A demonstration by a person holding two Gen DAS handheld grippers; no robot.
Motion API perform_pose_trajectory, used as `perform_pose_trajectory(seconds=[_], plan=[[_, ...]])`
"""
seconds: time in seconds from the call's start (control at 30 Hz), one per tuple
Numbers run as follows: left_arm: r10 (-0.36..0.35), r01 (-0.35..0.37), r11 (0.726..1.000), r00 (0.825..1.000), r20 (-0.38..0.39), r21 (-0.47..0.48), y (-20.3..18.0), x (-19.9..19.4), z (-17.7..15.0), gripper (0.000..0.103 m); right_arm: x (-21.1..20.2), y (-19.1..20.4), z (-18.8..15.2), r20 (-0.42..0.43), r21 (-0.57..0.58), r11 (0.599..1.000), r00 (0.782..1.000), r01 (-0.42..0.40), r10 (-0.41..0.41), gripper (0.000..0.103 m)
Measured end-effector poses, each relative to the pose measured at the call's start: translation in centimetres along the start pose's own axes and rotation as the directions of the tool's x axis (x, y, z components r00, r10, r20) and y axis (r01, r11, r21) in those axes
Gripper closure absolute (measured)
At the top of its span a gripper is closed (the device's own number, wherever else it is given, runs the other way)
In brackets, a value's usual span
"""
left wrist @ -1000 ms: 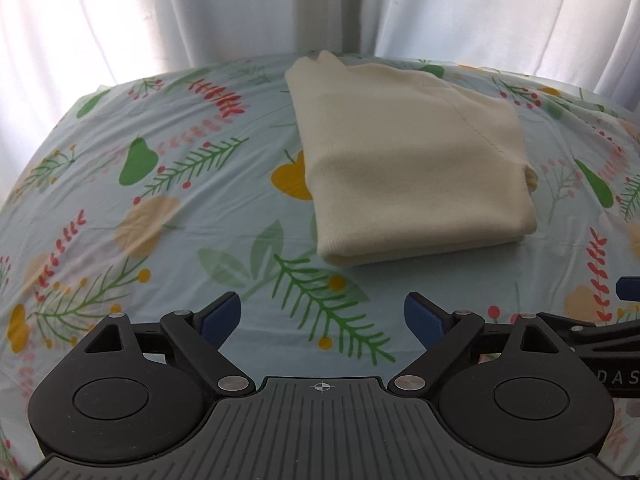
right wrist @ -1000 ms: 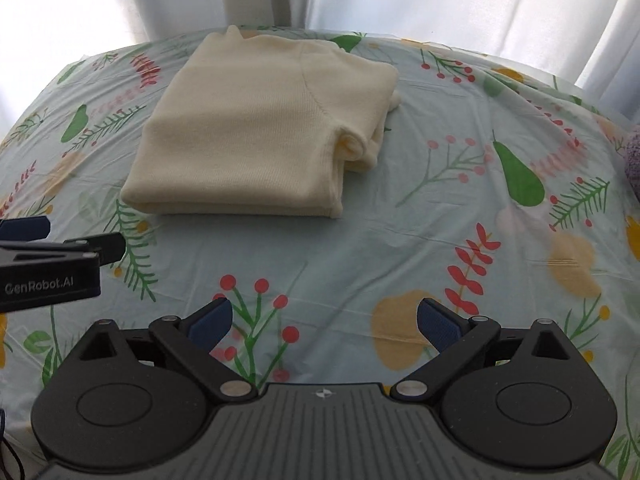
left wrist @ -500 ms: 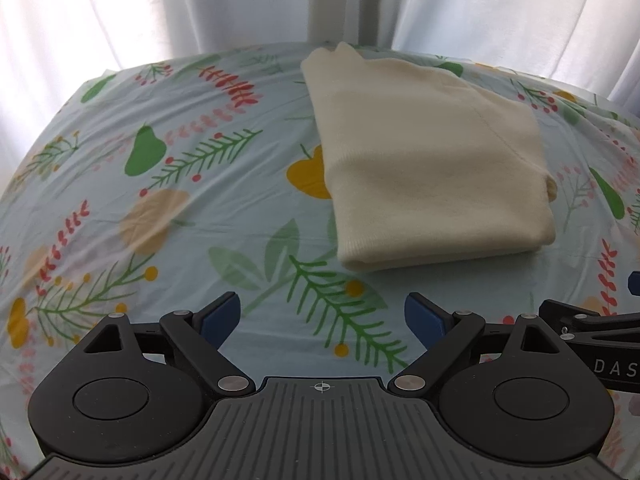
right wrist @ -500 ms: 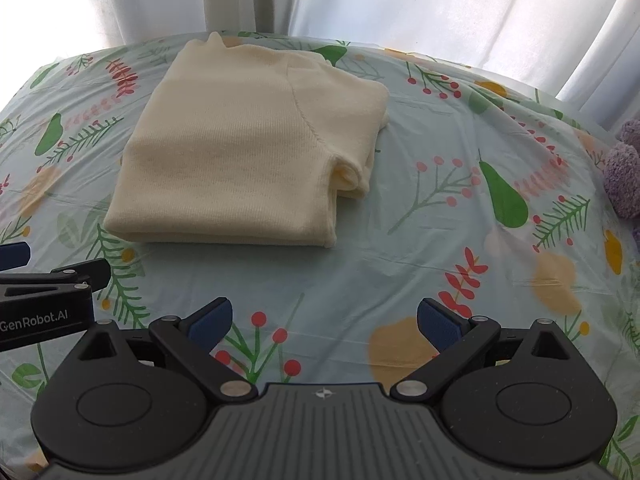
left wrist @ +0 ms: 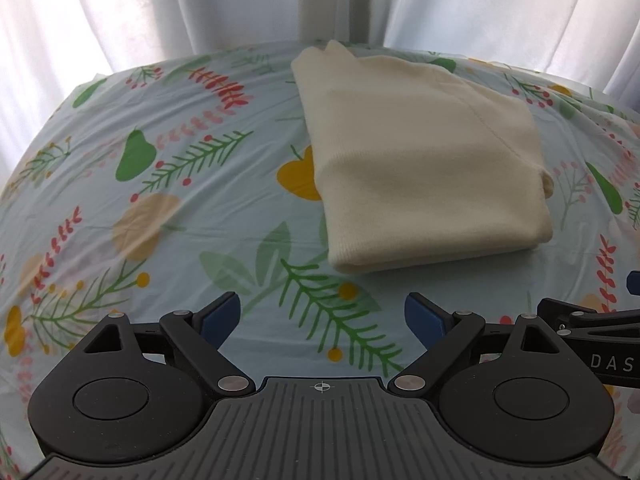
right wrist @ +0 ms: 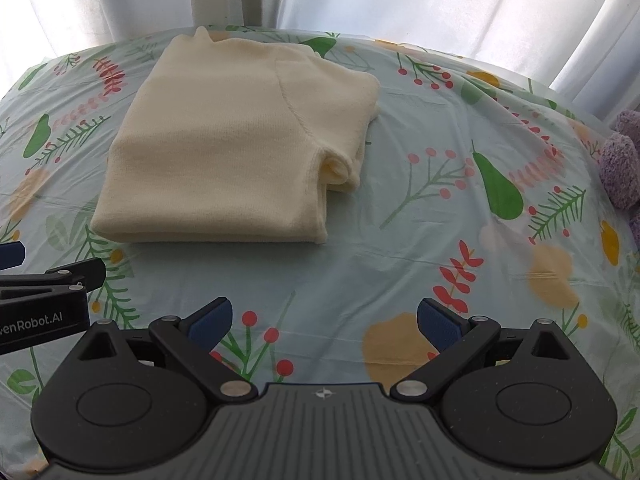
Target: Fold small clothes
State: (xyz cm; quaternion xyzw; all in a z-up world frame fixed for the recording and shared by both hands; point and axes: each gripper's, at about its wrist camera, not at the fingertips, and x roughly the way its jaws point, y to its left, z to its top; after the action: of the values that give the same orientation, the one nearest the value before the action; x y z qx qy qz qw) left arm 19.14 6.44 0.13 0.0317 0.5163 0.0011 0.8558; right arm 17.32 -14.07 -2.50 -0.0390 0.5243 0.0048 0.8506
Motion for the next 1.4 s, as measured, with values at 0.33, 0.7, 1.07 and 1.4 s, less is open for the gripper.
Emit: perform_pose_trajectory(seconds=[0.33,0.7,1.07,1.4], plan=[[-0.001,0.001,1.000,1.000,-0.001,0.002,-0.27,0.12,0.07,0.010,0.00,-0.21,0.04,0.000,0.010,1.000,1.000,0.000,0.000,0.004],[0.000,0.000,1.000,1.000,-0.003,0.004,-0.33,0.25,0.12,0.010,-0.11,-0.46,0.06,0.006,0.016,1.000,1.000,0.007,-0.007,0.004],[-0.001,0.001,1.000,1.000,-0.004,0.010,-0.36,0.20,0.07,0.010,-0.20,-0.59,0.11,0.011,0.013,1.000,1.000,0.008,-0.008,0.004],[0.001,-0.001,1.000,1.000,-0.005,0.006,-0.21,0.30,0.12,0.010,-0.24,-0.43,0.27,0.011,0.009,1.000,1.000,0.009,-0.009,0.004]])
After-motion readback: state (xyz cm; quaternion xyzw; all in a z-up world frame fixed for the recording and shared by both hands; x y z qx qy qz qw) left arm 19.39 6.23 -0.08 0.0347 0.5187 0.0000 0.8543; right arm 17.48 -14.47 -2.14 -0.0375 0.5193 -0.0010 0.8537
